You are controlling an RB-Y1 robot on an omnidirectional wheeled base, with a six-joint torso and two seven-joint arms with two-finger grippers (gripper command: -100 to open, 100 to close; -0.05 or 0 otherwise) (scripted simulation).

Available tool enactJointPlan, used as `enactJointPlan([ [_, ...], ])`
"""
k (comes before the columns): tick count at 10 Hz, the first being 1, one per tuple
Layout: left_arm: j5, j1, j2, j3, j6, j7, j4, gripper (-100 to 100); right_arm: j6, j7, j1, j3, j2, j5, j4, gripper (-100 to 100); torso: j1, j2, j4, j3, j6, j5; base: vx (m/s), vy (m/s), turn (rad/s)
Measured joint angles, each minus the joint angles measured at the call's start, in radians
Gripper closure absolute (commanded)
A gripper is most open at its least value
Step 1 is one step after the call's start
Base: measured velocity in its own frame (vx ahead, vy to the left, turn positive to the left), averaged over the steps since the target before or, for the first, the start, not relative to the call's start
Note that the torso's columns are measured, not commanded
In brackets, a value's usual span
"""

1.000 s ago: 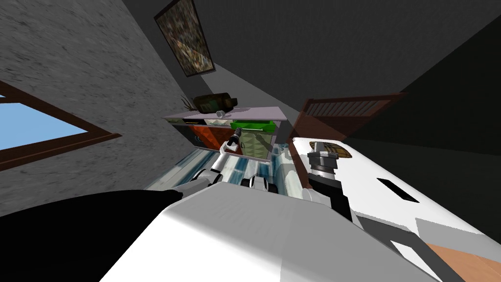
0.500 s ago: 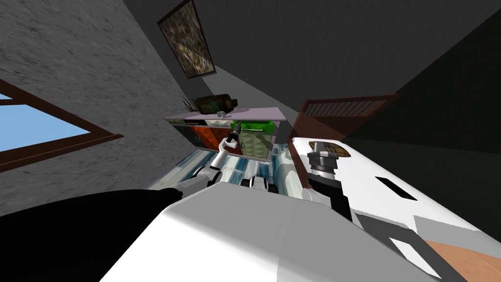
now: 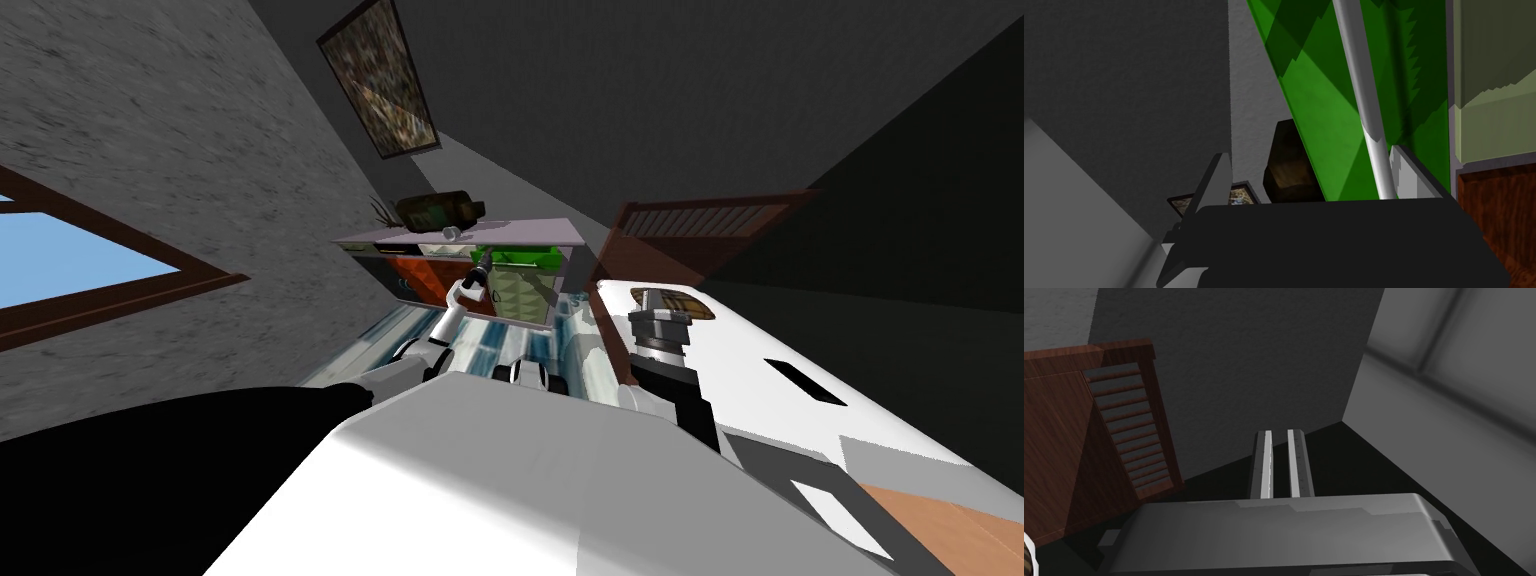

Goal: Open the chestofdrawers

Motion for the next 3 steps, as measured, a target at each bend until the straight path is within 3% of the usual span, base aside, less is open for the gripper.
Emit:
enactJointPlan([
  [3, 0.0, 0.001, 0.0, 0.0, 0.001, 0.0, 0.001, 0, 0.0, 0.0, 0.0, 0.0, 0.0, 0.0, 0.0, 0, 0.0, -0.001, -0.001, -0.001, 0.0, 0.0, 0.0, 0.0, 0.0],
])
